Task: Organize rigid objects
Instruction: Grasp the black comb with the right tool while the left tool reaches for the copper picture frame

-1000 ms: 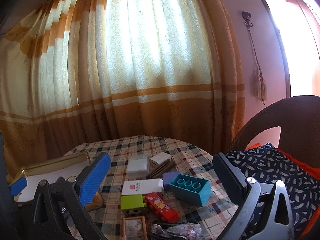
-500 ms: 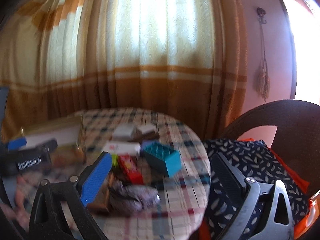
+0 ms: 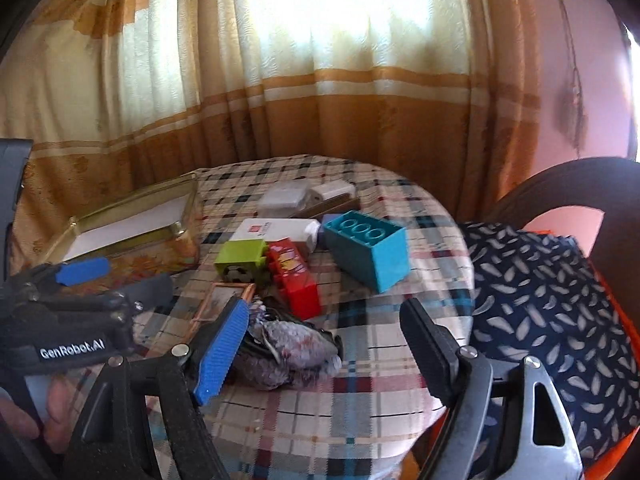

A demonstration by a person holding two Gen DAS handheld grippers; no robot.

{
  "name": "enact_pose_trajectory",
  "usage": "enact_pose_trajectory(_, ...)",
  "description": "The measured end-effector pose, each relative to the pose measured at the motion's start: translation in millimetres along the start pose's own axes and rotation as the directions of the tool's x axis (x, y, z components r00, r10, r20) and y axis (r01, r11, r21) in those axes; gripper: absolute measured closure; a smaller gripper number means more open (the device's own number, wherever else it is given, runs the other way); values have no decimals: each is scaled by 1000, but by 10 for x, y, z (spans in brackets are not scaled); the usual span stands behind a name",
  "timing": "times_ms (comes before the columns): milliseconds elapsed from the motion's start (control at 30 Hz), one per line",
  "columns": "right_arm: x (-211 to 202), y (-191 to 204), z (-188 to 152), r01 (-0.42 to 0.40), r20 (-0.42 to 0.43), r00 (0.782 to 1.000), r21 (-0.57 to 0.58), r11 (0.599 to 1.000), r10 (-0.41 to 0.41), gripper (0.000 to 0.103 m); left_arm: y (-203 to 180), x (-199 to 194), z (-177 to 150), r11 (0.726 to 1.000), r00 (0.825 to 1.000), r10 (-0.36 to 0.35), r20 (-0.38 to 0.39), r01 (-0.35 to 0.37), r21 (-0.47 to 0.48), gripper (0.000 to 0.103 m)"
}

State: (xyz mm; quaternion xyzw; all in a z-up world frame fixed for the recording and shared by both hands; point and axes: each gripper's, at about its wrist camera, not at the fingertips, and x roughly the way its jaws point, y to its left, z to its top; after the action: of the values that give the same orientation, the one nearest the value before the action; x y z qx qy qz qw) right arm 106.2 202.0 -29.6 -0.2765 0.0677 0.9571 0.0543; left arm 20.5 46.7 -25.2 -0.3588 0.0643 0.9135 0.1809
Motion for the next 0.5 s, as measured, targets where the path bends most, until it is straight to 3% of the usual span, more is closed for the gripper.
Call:
enact_pose_trajectory(400, 107, 145, -59, -131, -89, 988, -51, 990, 126, 25, 14, 53, -22, 1000, 999, 19, -40, -19, 6, 7)
enact_pose_trajectory(433, 120, 164, -68, -132, -94, 988, -59, 989, 127, 27, 19, 56, -21, 1000, 999, 19, -43, -19, 3, 7)
enact_pose_trajectory(500, 145, 185, -75, -176, -113, 979, -56, 983, 169, 42, 24, 56, -26, 1000, 999, 18, -46, -18, 3, 7)
